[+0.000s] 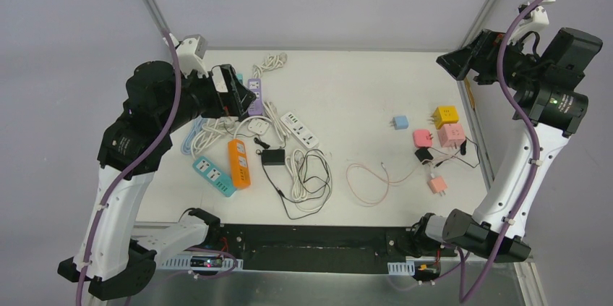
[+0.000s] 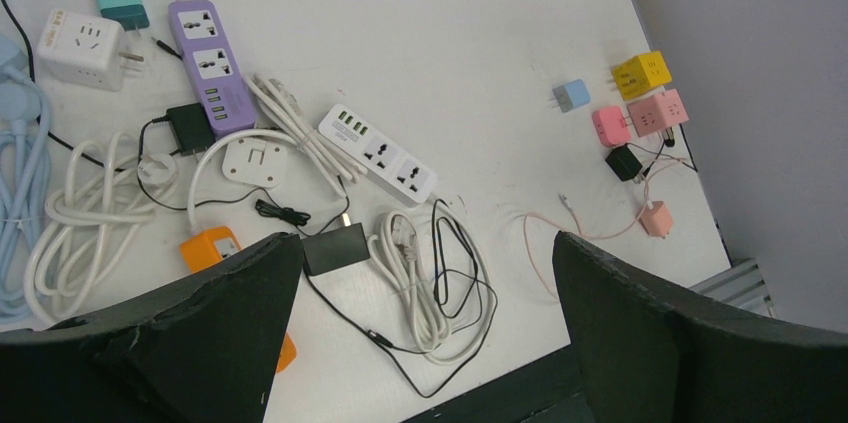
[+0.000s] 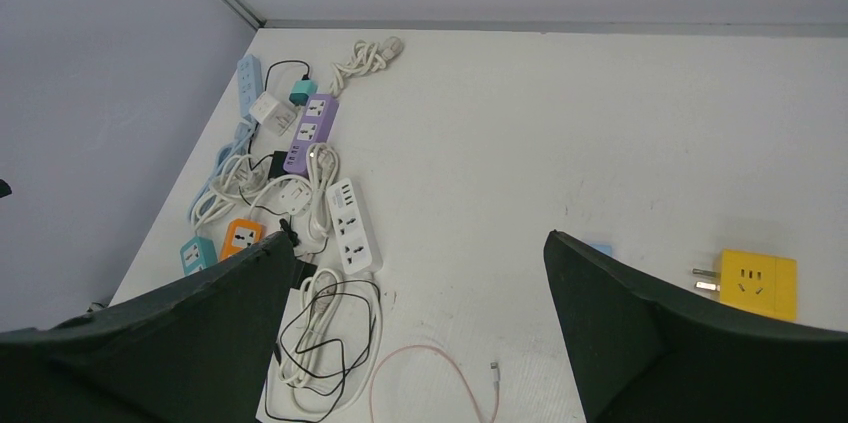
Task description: Pull the plug off the socket
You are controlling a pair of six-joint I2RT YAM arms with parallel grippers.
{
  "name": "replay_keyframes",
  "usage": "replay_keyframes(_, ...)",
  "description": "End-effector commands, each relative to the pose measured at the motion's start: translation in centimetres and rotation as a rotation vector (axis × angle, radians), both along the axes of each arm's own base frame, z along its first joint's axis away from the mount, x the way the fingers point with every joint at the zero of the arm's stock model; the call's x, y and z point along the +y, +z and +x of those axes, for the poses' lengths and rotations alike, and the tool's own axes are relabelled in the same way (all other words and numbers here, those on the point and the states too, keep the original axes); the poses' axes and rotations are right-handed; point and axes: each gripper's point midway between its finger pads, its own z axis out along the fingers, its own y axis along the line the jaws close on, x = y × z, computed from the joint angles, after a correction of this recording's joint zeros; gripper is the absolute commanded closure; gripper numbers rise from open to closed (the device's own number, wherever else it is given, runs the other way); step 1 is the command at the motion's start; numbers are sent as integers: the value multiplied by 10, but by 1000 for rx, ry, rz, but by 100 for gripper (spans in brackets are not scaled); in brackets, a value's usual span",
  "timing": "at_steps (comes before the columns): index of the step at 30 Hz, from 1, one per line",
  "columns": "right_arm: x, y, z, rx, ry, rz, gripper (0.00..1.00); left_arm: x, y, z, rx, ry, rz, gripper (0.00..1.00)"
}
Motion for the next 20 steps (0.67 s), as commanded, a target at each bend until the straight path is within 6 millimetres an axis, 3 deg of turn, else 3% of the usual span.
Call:
replay_keyframes(1, -3, 7, 3, -32, -9, 1, 0, 4, 8, 1, -35, 25, -22, 1)
replay_keyframes(20, -13, 0, 8, -23, -52, -17, 0, 8, 9, 1, -42, 32, 2, 1)
